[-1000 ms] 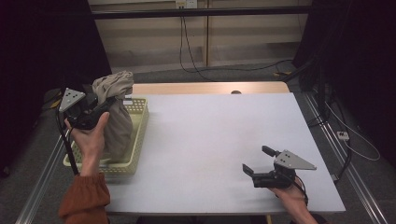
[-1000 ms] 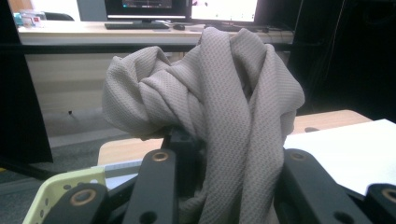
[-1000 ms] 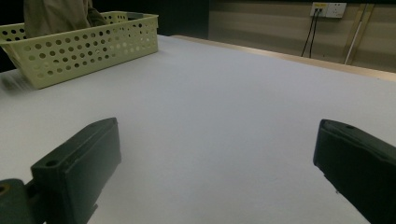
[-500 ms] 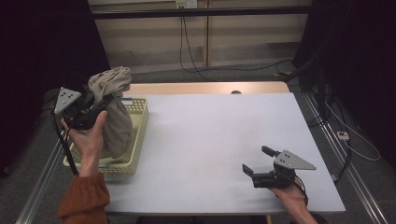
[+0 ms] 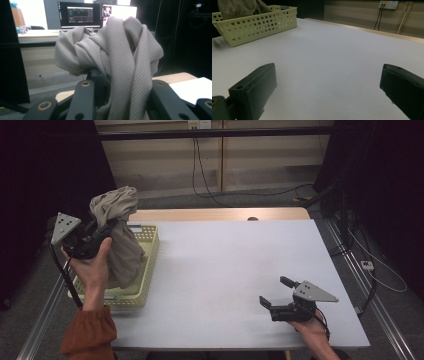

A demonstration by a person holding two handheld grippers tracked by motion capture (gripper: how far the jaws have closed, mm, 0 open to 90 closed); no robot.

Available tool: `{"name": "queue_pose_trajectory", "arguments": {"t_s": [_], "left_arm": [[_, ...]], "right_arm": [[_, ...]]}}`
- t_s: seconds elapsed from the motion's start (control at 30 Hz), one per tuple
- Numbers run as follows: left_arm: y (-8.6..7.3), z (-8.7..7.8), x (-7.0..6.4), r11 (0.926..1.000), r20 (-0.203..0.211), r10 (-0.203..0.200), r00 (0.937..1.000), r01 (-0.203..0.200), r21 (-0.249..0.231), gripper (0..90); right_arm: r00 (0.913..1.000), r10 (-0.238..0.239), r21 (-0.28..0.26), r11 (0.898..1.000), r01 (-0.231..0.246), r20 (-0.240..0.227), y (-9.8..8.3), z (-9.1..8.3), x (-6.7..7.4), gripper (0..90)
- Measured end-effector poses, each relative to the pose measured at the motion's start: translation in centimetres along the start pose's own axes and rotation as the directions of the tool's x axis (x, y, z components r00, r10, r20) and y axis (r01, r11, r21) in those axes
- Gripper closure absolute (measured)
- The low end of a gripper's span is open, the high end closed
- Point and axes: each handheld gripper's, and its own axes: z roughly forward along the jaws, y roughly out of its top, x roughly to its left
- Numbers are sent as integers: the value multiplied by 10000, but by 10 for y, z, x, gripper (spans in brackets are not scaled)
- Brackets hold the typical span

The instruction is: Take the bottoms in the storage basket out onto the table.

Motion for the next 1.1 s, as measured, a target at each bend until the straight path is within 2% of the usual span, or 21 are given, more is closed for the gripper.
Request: {"name": "queue_pose_trajectory", "arguments": {"t_s": [0.5,1.0,1.03,1.1], "left_arm": [[9,-9,-6,9982,26,149,9999,-147,-580,695],[19,-21,-10,9904,-82,163,9998,-173,-1374,695],[19,-23,-11,9875,-93,234,9997,-245,-1557,695],[23,-26,-14,9856,-158,524,9985,-543,-1600,695]], "right_arm": [[10000,3,-1,10000,-3,-6,0,0,0,8],[10000,5,13,10000,-5,-13,0,0,0,8],[10000,3,18,10000,-3,-14,0,0,0,8],[10000,4,14,10000,-4,-20,0,0,0,8]]}}
